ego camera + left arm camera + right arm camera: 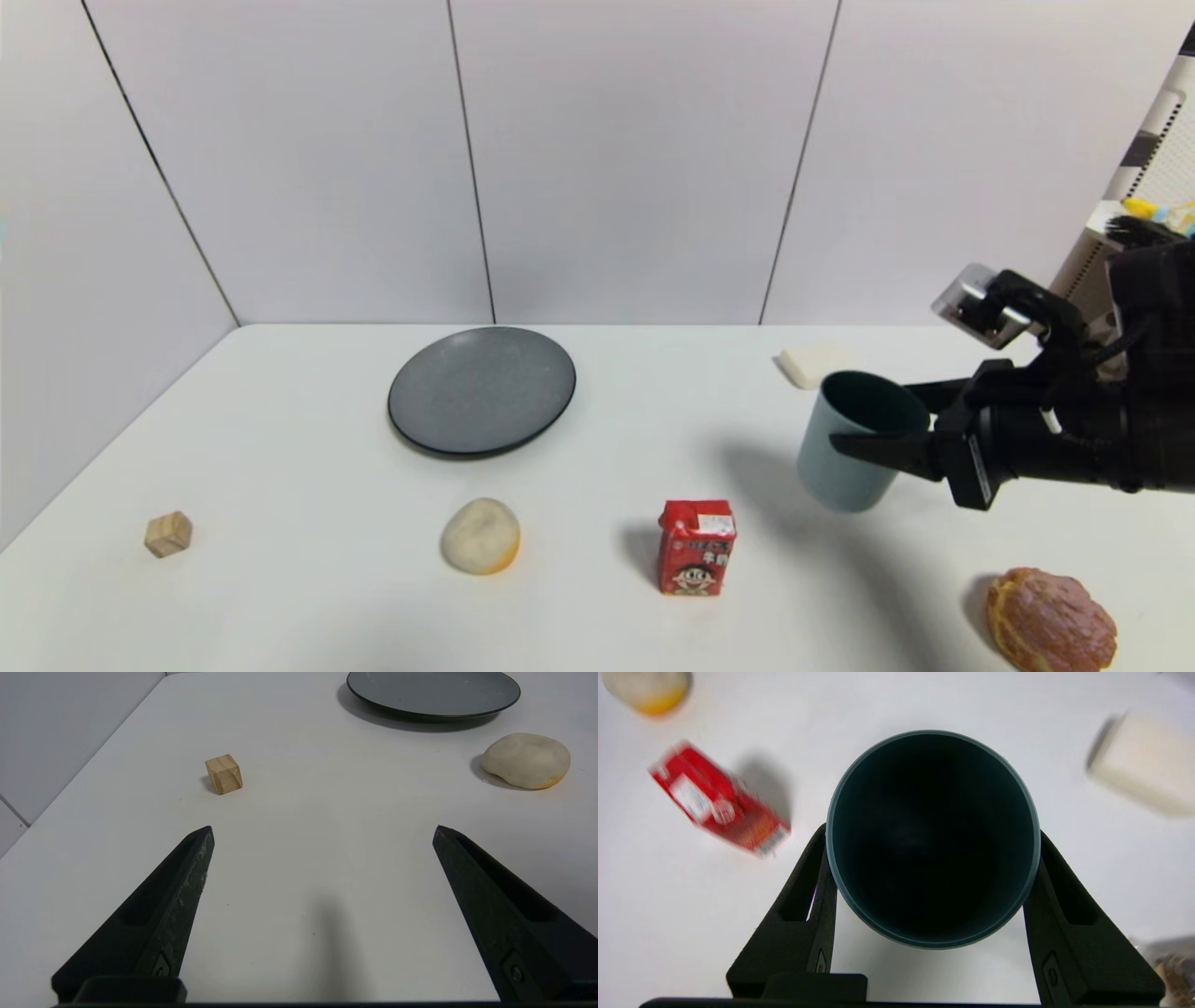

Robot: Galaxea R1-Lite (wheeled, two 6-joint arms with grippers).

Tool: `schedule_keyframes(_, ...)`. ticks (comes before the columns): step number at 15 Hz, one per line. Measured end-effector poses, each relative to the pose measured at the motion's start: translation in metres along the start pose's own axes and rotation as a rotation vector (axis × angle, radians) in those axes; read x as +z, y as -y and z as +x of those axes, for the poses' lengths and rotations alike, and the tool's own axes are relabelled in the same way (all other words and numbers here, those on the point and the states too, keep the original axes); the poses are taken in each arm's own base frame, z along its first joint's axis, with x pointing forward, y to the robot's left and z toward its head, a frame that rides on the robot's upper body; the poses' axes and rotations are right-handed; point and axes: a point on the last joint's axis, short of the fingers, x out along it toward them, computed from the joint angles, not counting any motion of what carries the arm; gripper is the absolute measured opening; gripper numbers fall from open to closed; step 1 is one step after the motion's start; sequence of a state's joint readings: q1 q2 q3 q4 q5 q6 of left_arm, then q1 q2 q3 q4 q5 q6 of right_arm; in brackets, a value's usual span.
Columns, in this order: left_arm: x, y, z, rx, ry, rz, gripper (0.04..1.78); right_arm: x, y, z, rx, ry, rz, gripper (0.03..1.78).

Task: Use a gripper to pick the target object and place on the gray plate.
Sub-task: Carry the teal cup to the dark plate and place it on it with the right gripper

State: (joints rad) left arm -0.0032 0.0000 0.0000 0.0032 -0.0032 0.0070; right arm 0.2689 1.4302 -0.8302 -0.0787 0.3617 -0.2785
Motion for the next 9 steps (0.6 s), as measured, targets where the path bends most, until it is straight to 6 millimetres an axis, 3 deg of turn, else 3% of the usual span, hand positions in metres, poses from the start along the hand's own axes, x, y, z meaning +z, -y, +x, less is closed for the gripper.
schedule_keyframes(5,0.0,0.0,0.0,0.0,0.0,0.0,1.69,0.056,-0.011,0.006,0.08,0.16,-0.038,1.09)
schedule_keyframes(9,0.0,0.0,0.0,0.0,0.0,0.0,1.69,0.092,-0.029,0.043,0.228,0.265,-0.112,1.09)
